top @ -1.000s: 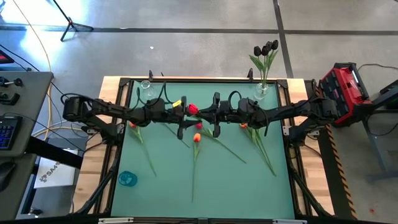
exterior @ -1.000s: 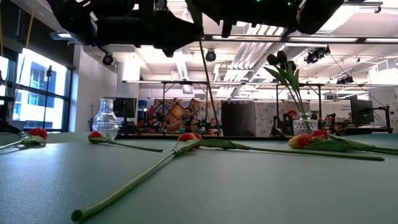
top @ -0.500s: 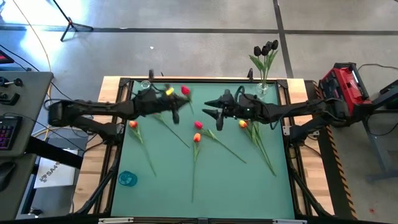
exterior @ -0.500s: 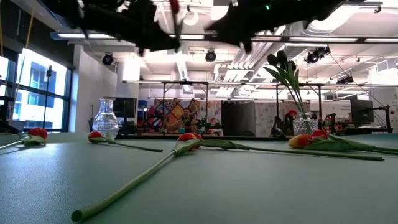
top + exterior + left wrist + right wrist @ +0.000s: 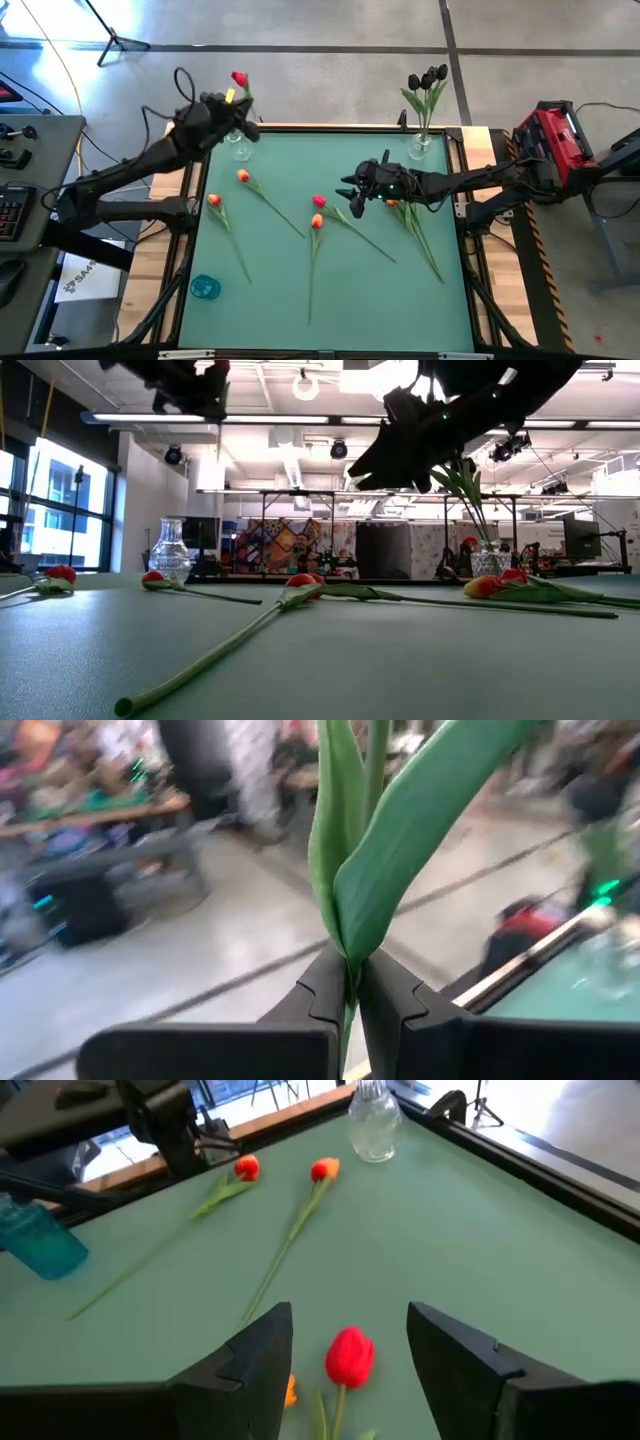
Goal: Sort flowers into vase by color
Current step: Put the red tulip into the left transparent vase
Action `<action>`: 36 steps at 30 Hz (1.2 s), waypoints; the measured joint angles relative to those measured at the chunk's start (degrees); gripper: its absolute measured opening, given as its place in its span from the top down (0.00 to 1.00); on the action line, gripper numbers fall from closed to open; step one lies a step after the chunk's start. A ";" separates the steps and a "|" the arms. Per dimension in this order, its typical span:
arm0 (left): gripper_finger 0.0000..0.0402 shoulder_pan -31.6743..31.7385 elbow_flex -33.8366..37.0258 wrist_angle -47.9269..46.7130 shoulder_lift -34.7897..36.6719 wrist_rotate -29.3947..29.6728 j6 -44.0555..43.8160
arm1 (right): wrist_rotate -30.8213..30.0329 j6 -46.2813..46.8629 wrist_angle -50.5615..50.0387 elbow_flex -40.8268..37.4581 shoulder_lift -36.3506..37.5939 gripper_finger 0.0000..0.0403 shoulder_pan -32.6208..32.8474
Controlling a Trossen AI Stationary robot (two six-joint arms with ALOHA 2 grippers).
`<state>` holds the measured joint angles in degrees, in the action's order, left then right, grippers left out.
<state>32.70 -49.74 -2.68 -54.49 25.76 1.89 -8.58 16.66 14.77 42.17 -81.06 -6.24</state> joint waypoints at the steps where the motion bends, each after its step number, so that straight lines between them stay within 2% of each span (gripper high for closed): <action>1: 0.99 0.35 -1.78 -3.45 -0.04 1.42 -0.43 | 0.00 -0.04 -0.18 0.00 0.00 0.53 0.00; 3: 0.99 1.14 -3.25 -7.82 0.05 4.63 -0.98 | -0.02 -0.04 -0.28 0.00 0.02 0.53 0.13; 8: 0.99 5.02 -3.28 -8.83 1.78 8.04 1.21 | 0.00 -0.59 0.16 0.02 0.02 0.53 0.28; 15: 0.99 9.38 -3.29 -10.35 4.62 4.08 -0.41 | -0.02 -0.61 0.07 0.02 0.02 0.53 0.28; 24: 0.99 11.84 -2.07 -16.14 4.46 1.71 -10.12 | -0.02 -0.36 0.10 0.02 0.02 0.53 0.24; 31: 0.97 13.90 4.04 -16.22 3.42 1.60 -17.24 | -0.02 2.86 -3.35 0.04 0.02 0.53 0.24; 36: 0.91 14.73 6.94 -15.66 3.46 0.14 -18.38 | -0.04 5.60 -9.90 0.04 -0.53 0.53 0.24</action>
<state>47.43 -42.81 -18.33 -51.03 25.91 -16.49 -8.62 22.26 4.88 42.22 -81.59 -6.00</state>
